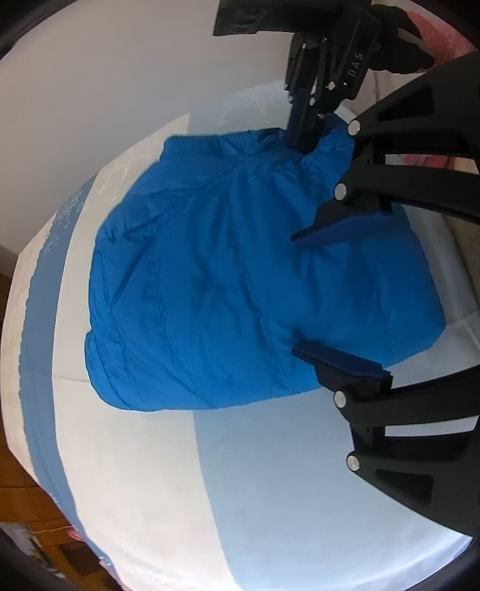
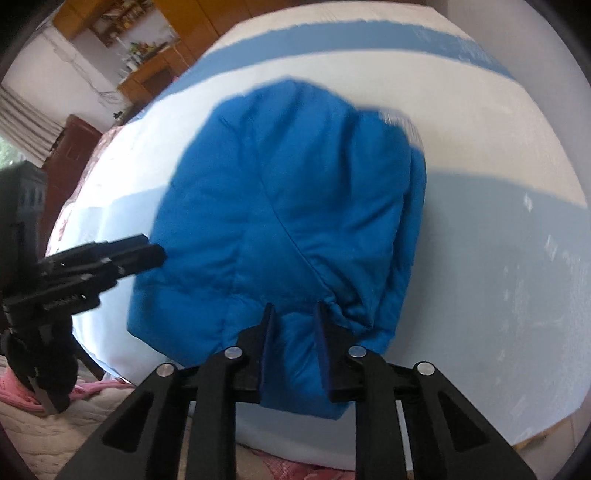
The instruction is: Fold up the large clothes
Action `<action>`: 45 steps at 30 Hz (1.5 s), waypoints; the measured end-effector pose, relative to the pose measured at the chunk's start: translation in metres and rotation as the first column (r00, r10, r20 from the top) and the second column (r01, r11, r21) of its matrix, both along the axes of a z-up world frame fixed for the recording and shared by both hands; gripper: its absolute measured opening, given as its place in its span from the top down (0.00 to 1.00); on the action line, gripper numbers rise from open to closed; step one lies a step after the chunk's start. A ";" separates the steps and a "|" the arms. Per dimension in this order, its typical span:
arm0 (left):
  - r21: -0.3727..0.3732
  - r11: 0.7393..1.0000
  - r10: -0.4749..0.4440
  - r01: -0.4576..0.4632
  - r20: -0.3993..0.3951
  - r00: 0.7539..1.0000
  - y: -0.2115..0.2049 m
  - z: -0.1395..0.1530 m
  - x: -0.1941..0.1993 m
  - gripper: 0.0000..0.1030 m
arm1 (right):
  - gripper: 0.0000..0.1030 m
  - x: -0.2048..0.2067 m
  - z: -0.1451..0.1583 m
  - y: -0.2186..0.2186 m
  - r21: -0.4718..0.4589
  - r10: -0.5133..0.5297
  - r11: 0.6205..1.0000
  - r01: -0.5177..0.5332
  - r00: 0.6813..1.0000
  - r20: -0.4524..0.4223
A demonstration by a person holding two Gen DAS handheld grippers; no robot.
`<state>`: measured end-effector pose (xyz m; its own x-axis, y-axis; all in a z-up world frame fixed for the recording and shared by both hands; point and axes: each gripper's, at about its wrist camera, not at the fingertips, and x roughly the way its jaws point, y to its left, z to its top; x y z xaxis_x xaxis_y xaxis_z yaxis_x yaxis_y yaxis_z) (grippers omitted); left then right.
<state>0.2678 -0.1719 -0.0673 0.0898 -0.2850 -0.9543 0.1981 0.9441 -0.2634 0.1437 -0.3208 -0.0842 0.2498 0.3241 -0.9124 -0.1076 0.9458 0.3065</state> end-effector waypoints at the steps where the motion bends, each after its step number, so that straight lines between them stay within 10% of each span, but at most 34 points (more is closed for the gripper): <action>1: -0.002 1.000 -0.003 0.003 -0.001 1.000 0.001 -0.002 0.001 0.48 | 0.82 -0.002 -0.007 0.000 0.009 -0.014 1.000 0.014 1.000 -0.011; 10: 0.015 1.000 -0.005 0.005 -0.014 1.000 0.004 -0.017 0.001 0.46 | 0.83 0.003 -0.044 0.000 0.059 -0.049 0.997 0.052 0.997 -0.052; 26: 0.041 0.999 -0.030 0.025 0.138 0.990 -0.014 0.027 0.050 0.49 | 0.66 0.061 0.061 -0.009 0.030 0.013 0.999 -0.019 0.984 0.178; 45: 0.038 0.999 -0.037 0.037 0.007 0.999 -0.039 -0.041 0.091 0.49 | 0.78 0.112 -0.011 -0.026 0.003 -0.066 0.998 0.066 0.997 0.048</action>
